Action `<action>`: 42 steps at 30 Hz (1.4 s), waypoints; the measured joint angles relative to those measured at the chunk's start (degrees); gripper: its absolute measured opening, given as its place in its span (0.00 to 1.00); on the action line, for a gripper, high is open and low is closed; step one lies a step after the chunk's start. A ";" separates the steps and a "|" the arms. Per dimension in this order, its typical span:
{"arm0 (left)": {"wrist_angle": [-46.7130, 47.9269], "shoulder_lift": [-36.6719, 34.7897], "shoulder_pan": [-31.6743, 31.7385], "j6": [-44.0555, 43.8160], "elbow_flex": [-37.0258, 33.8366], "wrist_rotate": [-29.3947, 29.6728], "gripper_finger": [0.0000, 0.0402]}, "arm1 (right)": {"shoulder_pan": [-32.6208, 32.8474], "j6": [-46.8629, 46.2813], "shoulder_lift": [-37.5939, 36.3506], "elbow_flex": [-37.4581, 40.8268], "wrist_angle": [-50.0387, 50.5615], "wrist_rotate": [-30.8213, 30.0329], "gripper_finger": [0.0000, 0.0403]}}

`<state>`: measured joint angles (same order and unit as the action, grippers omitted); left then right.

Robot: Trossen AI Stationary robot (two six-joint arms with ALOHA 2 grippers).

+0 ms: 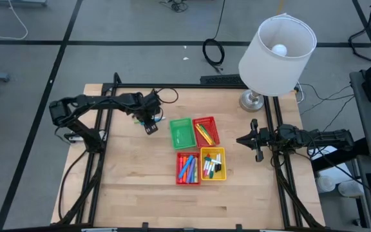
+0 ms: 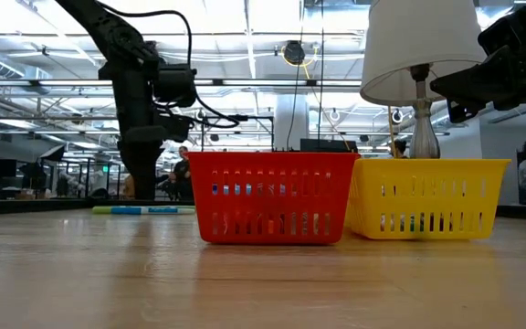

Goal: Pick & Place Markers
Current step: Put the blue marker pen into the green bin

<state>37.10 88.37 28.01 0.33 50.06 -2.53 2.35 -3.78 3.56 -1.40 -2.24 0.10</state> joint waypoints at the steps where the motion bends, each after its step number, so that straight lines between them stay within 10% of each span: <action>1: -0.39 0.27 0.02 -0.47 0.00 -0.06 0.41 | 0.00 0.00 0.00 0.00 0.00 0.00 0.04; 42: -1.54 9.36 -3.12 7.78 0.09 -1.49 0.41 | 0.00 0.00 0.01 0.00 -0.02 -0.01 0.04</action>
<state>35.55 97.73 24.89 8.12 50.16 -4.02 2.35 -3.78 3.57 -1.40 -2.26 0.09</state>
